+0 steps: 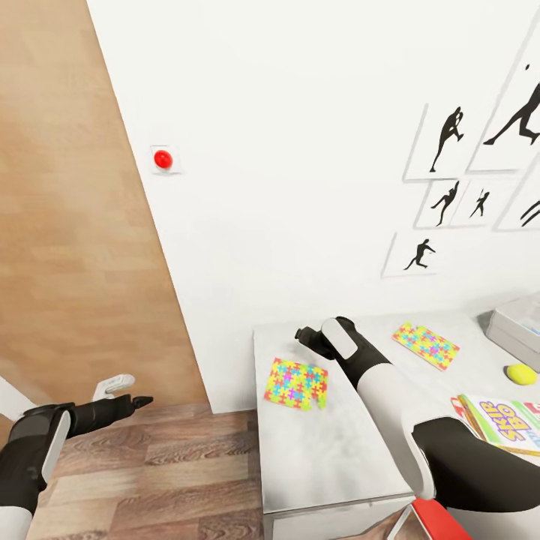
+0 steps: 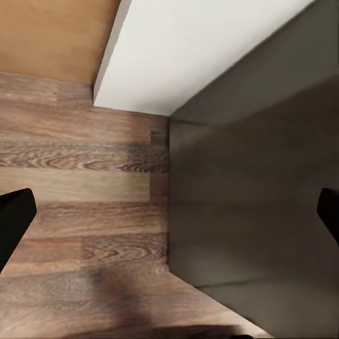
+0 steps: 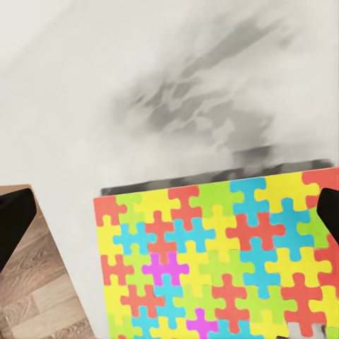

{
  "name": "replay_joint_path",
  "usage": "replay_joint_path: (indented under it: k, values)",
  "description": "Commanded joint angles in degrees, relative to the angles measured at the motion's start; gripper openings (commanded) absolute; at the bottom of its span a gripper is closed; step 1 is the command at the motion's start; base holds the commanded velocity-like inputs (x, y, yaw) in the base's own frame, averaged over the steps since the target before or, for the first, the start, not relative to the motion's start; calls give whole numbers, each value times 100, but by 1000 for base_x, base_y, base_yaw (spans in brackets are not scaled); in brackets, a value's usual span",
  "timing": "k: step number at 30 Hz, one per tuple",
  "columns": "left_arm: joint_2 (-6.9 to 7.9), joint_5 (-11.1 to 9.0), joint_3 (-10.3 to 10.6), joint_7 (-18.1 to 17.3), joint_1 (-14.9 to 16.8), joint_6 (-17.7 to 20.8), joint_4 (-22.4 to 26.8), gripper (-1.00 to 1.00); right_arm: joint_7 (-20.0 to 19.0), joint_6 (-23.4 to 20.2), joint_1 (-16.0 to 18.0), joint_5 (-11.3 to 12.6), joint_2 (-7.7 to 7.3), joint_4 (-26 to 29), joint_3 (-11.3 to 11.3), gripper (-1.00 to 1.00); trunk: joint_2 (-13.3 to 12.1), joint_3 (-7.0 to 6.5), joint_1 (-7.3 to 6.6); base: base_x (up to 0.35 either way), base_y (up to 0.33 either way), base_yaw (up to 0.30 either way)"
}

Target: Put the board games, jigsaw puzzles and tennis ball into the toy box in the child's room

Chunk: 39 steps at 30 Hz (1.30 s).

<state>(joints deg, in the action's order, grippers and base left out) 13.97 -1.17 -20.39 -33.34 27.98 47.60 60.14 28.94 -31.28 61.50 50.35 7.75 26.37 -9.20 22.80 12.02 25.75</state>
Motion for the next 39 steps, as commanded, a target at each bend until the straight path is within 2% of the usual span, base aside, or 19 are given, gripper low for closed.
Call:
replay_joint_path:
  k: [1, 7, 12, 17, 21, 27, 39]
  values:
    - [-6, -8, 13, -15, 6, 45, 2, 100, 50, -3, 5, 54, -4, 6, -41, 100, 12, 12, 3, 3, 1, -5]
    - [-39, -9, 85, -15, 6, 39, -5, 100, 55, 27, 4, 42, 4, -21, -105, 100, 12, 13, 3, 2, 1, -2]
    - [-73, -7, 97, -15, 6, 33, -13, 100, 58, 210, 4, 42, 6, -42, -250, 100, 12, 13, 3, 0, 0, 0]
    - [-85, -6, 97, -15, 6, 20, -24, 100, 55, 498, 7, 45, 45, -139, -485, 100, 12, 13, 3, 0, 0, 0]
    - [-87, -6, 97, -15, 6, 15, -28, 100, 57, 821, 6, 49, 68, -210, -790, 100, 12, 13, 3, 0, 0, 0]
    - [-92, -6, 97, -8, 6, 13, -36, 100, 59, 986, 6, 54, 38, -235, -1018, 100, 12, 13, 3, 0, 0, 0]
    - [-89, -6, 97, -6, 6, -25, -31, 100, 55, 1151, 5, 54, 13, -238, -1081, 100, 12, 13, 3, 0, 0, 0]
